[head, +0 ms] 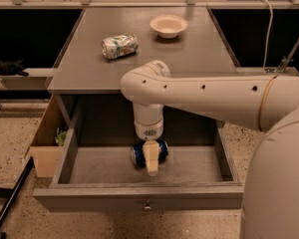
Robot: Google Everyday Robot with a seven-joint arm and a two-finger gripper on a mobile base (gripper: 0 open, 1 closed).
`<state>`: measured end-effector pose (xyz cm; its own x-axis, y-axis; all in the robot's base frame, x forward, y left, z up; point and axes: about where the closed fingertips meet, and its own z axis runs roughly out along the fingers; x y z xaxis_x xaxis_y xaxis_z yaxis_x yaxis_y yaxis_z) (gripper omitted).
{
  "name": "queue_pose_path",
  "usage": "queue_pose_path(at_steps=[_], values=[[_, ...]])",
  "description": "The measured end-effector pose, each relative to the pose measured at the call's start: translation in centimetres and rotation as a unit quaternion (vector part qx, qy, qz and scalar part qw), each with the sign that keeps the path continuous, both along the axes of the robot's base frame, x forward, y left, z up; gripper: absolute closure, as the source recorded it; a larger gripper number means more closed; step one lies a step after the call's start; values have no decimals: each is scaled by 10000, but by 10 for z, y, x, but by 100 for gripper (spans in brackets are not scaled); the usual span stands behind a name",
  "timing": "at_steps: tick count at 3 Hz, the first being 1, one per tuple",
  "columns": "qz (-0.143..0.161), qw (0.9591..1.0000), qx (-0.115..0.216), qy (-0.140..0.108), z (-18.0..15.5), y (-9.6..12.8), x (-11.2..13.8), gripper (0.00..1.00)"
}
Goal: Pick pepsi can from top drawer and place on counter
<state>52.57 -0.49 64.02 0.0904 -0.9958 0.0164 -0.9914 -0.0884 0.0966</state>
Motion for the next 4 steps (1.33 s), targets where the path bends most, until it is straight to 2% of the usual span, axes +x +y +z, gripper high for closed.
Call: queue_pose_path(at_steps=[1,2,3,4], values=[[36,9994,6,347,-30,1,0,0],[36,9994,5,352,-31,1,0,0],[36,9994,5,353,-31,1,0,14],[36,9994,4,353,-31,1,0,38]])
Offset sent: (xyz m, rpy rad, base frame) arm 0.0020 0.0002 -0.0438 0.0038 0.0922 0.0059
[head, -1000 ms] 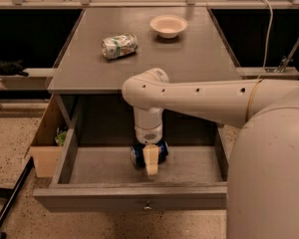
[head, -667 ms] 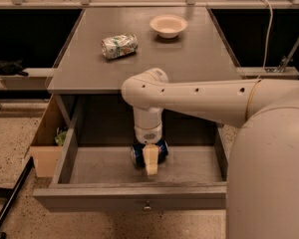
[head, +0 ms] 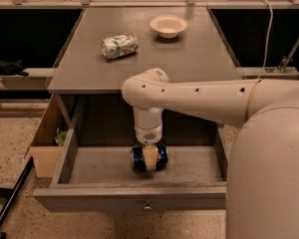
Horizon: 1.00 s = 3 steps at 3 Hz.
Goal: Pick pepsi can from top drawer and place on counter
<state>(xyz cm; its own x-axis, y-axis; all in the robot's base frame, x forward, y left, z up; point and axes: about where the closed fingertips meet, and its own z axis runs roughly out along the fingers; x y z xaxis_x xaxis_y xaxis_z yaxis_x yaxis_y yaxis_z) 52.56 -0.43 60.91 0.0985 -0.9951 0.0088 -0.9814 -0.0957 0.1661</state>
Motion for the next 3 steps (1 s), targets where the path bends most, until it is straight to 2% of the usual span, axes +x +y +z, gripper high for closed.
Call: queue_pose_path(at_steps=[2,3], values=[[0,10000,0,0,0,0,0,85],[0,10000,0,2,0,0,0,100]])
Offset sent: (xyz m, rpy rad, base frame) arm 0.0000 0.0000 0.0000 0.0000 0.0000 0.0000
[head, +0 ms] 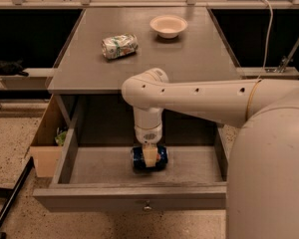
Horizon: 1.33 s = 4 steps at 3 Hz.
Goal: Pick pepsi can from top drawer and place on counter
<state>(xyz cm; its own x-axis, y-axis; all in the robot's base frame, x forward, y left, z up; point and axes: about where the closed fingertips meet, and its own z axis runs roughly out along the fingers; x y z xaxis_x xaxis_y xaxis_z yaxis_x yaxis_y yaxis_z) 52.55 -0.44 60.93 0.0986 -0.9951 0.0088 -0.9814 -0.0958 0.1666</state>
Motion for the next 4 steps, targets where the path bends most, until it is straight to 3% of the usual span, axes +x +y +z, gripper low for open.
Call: queue_pose_path(at_steps=[1,2,3,4], values=[[6,10000,13,35,7,-4,-1,100],[-23,10000,17,-57,34,-24,-5,100],[-83,9983,-90,-561,91,-60,-17,100],[-137,9922,-168,-1229,153,-85,-38,100]])
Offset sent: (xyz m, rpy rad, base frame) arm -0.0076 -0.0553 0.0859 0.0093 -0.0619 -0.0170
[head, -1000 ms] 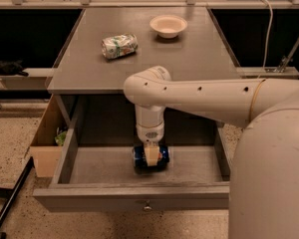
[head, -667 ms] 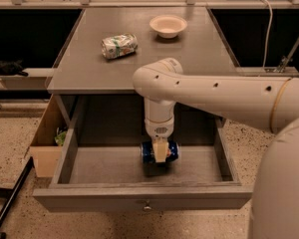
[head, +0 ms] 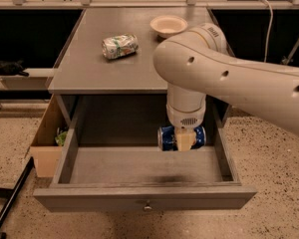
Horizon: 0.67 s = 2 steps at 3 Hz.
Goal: Pick pepsi can from top drawer and place on counter
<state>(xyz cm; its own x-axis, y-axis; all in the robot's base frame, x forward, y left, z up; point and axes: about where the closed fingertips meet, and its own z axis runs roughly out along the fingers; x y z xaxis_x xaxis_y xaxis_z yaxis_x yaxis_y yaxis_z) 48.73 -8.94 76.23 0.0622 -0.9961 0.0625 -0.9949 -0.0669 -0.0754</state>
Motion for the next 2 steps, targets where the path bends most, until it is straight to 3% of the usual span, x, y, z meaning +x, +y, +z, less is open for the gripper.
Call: queue_pose_path(at_steps=[2], values=[[-20,9999,-110,-84,1,4,5,100]])
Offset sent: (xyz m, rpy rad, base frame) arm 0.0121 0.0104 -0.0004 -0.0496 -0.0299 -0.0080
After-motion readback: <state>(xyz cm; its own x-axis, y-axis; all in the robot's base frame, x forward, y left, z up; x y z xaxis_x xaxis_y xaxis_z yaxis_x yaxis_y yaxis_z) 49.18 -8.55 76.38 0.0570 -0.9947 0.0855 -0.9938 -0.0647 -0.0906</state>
